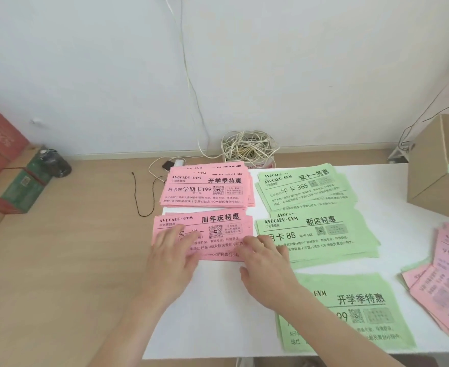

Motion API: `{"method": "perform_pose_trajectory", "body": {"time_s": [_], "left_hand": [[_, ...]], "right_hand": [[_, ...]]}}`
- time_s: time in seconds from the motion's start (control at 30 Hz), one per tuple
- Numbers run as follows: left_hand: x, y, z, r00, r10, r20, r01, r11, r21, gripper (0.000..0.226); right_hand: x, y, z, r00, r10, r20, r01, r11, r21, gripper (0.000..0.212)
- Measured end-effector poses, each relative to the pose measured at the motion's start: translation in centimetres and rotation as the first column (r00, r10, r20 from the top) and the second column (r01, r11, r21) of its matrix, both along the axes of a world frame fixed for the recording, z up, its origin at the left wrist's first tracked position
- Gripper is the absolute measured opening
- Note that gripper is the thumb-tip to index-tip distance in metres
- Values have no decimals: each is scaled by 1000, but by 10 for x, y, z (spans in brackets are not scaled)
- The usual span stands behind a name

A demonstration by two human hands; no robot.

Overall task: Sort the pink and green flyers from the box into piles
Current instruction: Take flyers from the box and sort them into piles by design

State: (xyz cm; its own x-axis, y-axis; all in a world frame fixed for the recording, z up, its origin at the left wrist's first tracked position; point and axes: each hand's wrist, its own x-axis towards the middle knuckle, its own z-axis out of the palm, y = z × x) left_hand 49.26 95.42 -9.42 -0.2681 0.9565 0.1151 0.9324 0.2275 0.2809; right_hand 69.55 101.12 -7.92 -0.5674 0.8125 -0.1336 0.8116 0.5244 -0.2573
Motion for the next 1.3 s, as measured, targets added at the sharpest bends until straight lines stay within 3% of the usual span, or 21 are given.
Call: {"method": "perform_pose_trajectory", "body": {"time_s": [0.1, 0.23, 0.33, 0.4, 0.6, 0.77, 0.9, 1.03, 1.13, 1.3], "left_hand": [[14, 2, -3, 996, -54, -69, 46, 993, -106, 34], [22, 10, 1, 996, -40, -85, 30, 992, -122, 38], [39, 20, 10, 996, -82, -44, 81, 996, -41, 37], [65, 29, 21, 981, -194, 23, 193, 981, 27, 28], [184, 56, 51, 766, -624, 154, 615, 781, 106, 23], [293, 73, 56, 595, -783, 180, 801, 597, -49, 34], [371, 91, 39, 539, -837, 98, 822, 497, -278, 65], [412, 96, 14, 597, -798, 79, 735, 505, -452, 100], [417, 96, 4, 620, -785, 19, 700, 541, -466, 98], [419, 97, 5, 616, -788, 2, 701, 547, -458, 87]], "right_hand": [[3, 1, 4, 1000, 25, 14, -25, 1000, -9, 41], [36, 4, 16, 996, -80, -48, 81, 996, 34, 65], [88, 4, 31, 972, -227, -63, 232, 970, 77, 72], [131, 3, 39, 947, -321, -23, 322, 945, 61, 74], [250, -16, 41, 786, -612, 86, 615, 789, -3, 75], [307, -36, 16, 716, -686, 130, 697, 714, -68, 66], [323, -38, 9, 728, -669, 149, 680, 733, -29, 54], [347, -31, 15, 735, -672, 87, 677, 735, -45, 57], [378, -14, 19, 722, -690, 52, 691, 723, -5, 59], [420, 22, 9, 711, -672, 206, 692, 721, -35, 71]]}}
